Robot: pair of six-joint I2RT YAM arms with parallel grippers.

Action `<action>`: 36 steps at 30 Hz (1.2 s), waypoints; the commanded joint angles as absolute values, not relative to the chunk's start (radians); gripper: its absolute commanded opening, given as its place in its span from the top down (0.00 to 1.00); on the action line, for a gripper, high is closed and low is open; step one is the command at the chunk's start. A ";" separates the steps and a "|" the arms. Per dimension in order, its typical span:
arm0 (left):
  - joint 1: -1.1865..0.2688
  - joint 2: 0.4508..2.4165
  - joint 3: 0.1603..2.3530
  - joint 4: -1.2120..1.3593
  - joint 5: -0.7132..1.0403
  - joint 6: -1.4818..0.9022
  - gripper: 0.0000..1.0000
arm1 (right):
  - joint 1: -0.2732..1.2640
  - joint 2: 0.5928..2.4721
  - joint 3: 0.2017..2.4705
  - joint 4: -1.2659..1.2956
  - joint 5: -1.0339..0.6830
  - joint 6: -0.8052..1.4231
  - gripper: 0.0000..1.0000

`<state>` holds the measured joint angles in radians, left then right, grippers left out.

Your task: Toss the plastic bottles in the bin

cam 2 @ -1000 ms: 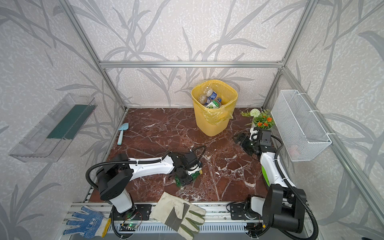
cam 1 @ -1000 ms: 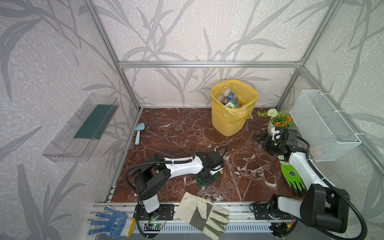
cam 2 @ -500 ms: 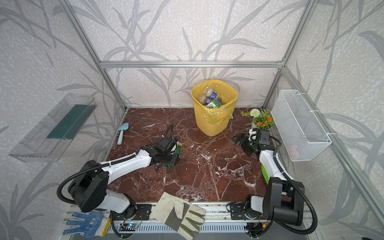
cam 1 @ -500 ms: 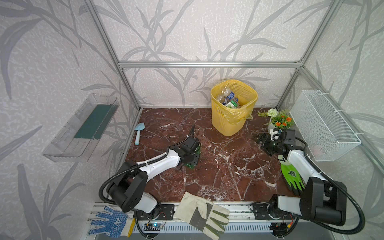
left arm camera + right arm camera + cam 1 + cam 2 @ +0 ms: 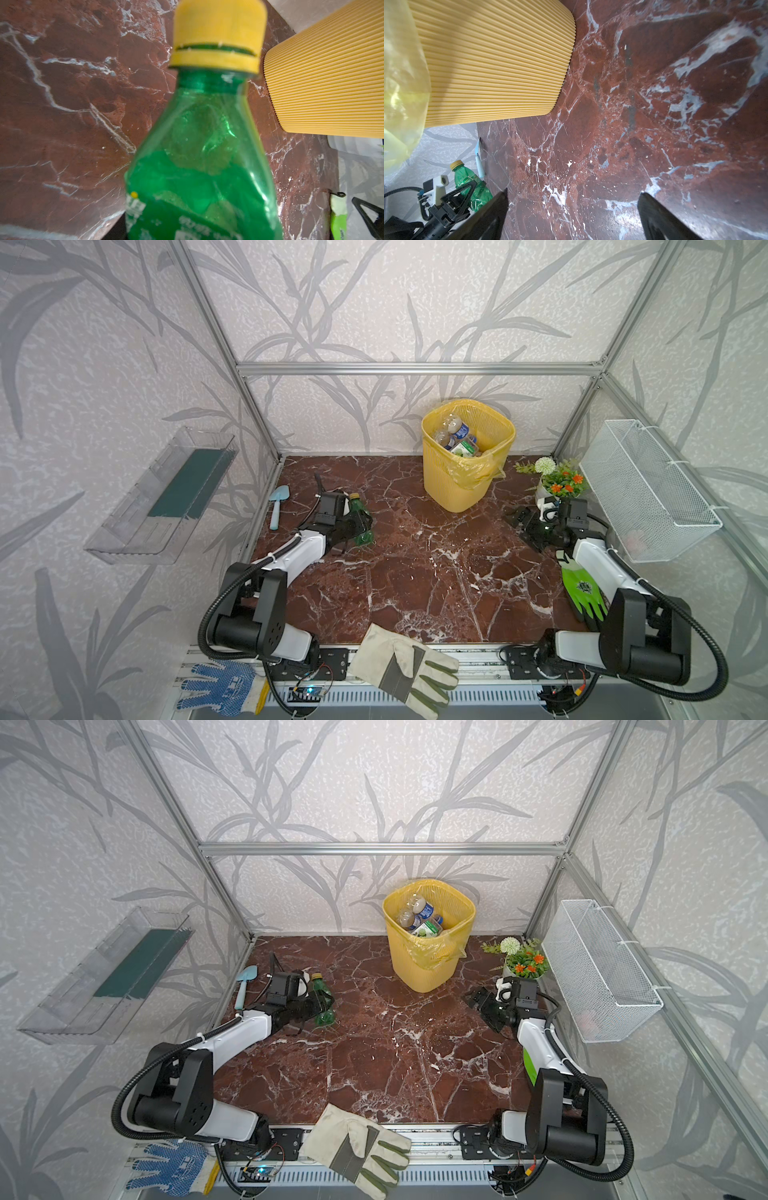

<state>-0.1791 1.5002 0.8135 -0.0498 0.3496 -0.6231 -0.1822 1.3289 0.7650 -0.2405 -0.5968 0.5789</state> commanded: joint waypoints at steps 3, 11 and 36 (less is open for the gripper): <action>-0.172 1.571 1.025 -0.042 0.404 -0.655 0.52 | -0.175 1.351 0.765 -0.217 -0.624 0.594 0.02; -0.355 1.854 2.054 -0.368 0.445 -0.535 0.34 | -0.129 1.383 0.814 -0.236 -0.605 0.593 0.02; -0.133 1.515 1.437 -0.388 0.272 -0.511 0.01 | -0.123 1.254 0.842 -0.373 -0.495 0.513 0.00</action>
<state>-0.1410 1.5665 1.5089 -0.4389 0.3225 -0.5186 -0.1215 1.3071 0.7956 -0.3218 -0.5510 0.5587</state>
